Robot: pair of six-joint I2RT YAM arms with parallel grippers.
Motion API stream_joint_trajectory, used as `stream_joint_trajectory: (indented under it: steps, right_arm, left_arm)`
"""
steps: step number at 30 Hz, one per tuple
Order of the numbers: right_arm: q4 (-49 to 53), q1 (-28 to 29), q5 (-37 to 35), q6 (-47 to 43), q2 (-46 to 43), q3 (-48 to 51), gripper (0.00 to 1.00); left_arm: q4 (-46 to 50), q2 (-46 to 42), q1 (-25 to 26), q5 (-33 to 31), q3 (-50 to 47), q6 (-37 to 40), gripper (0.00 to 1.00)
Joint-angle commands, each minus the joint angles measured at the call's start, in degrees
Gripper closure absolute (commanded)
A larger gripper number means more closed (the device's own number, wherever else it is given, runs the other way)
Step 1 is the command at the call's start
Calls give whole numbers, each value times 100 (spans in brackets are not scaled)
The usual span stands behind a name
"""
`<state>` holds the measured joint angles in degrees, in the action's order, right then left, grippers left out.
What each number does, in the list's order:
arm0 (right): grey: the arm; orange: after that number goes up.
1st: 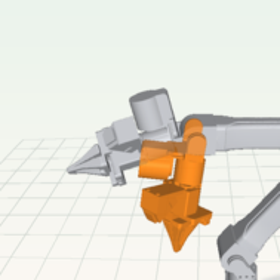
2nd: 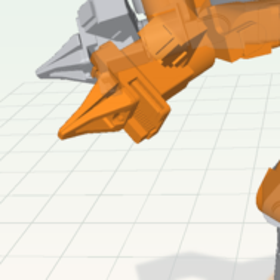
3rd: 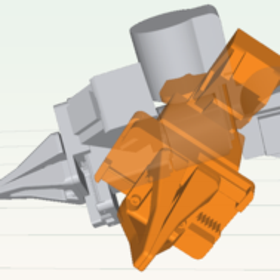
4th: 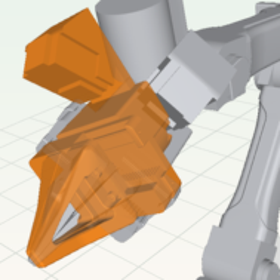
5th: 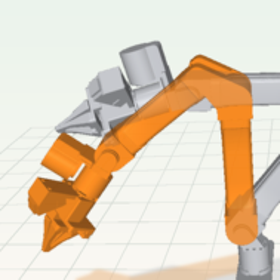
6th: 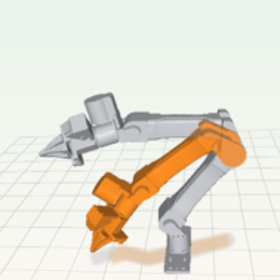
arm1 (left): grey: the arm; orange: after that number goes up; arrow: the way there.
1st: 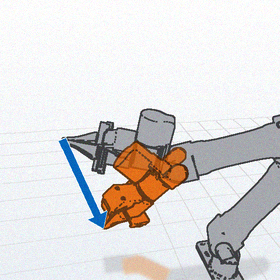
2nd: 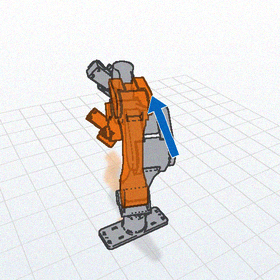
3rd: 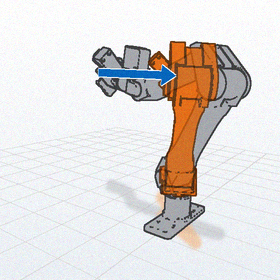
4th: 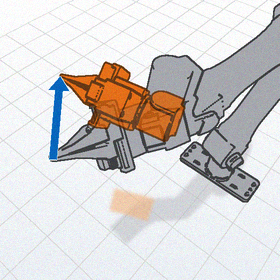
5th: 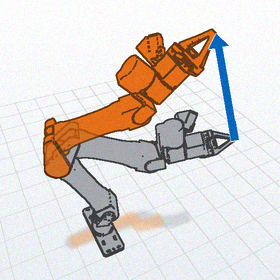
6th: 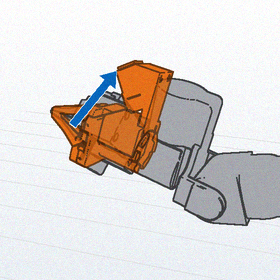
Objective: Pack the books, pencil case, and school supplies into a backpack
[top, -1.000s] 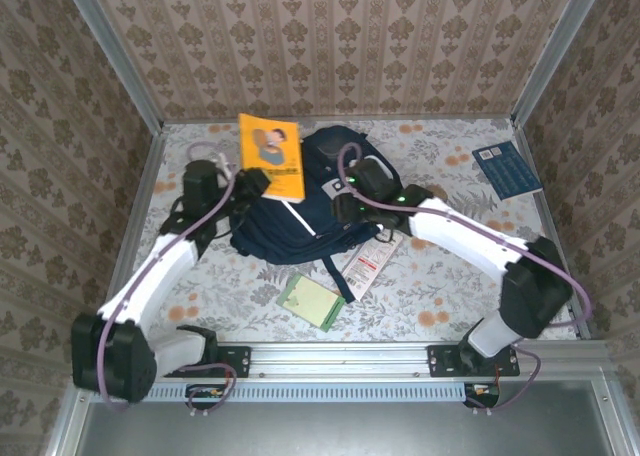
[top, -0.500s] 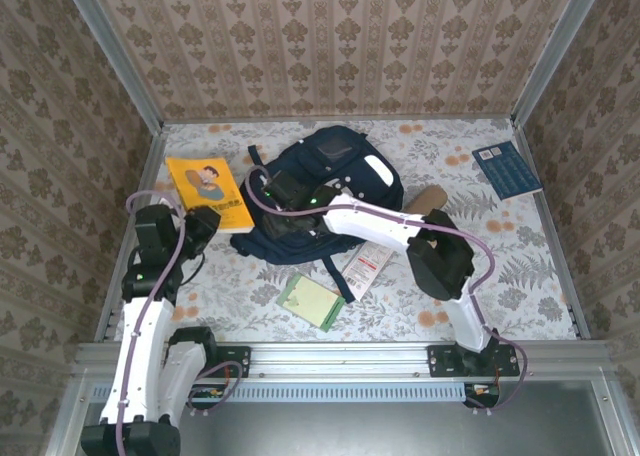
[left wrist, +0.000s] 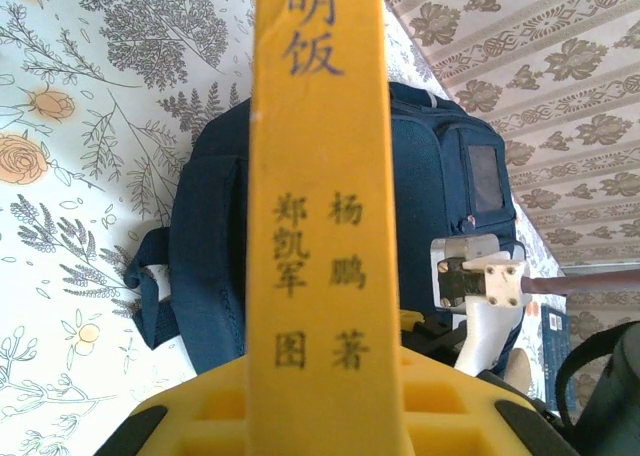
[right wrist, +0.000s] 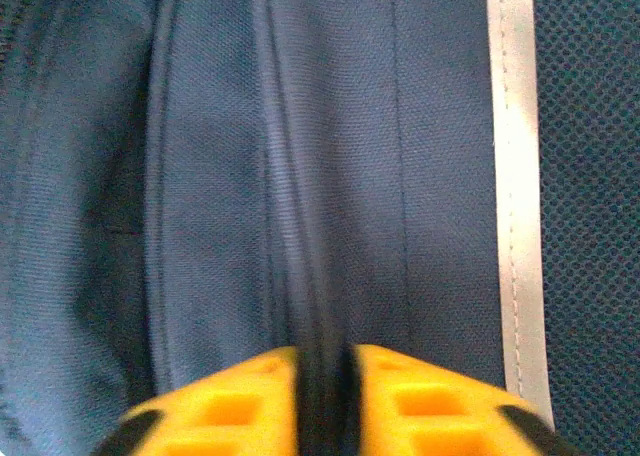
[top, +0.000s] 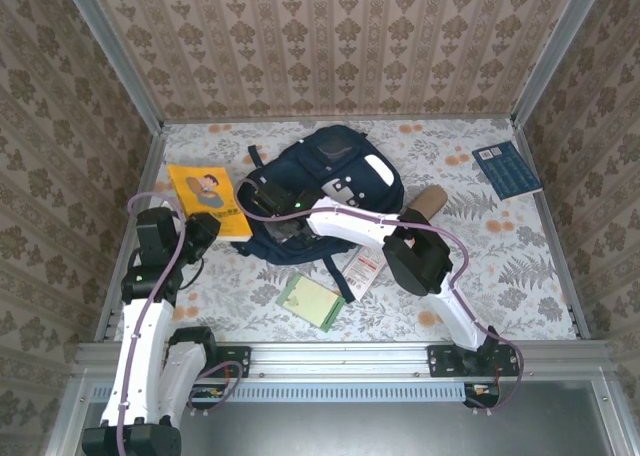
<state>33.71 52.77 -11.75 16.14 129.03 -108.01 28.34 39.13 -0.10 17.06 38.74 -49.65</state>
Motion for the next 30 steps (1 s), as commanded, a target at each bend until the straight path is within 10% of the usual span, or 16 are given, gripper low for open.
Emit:
stream_joint_trajectory:
  steps: [1,21,30]
  right_arm:
    - [378,-116,-215,135,-89,-325,100]
    - [486,-1019,1325,1191,-1415,-911,100]
    - [335,-1168,2218,1759,-1455,-1346,100]
  left_arm:
    - [-241,-152,-52,-50,183,183,100]
    - [-1867,-62,-76,423,-857,-806,100]
    - [-4072,962,1108,-341,-1204,-1469,100]
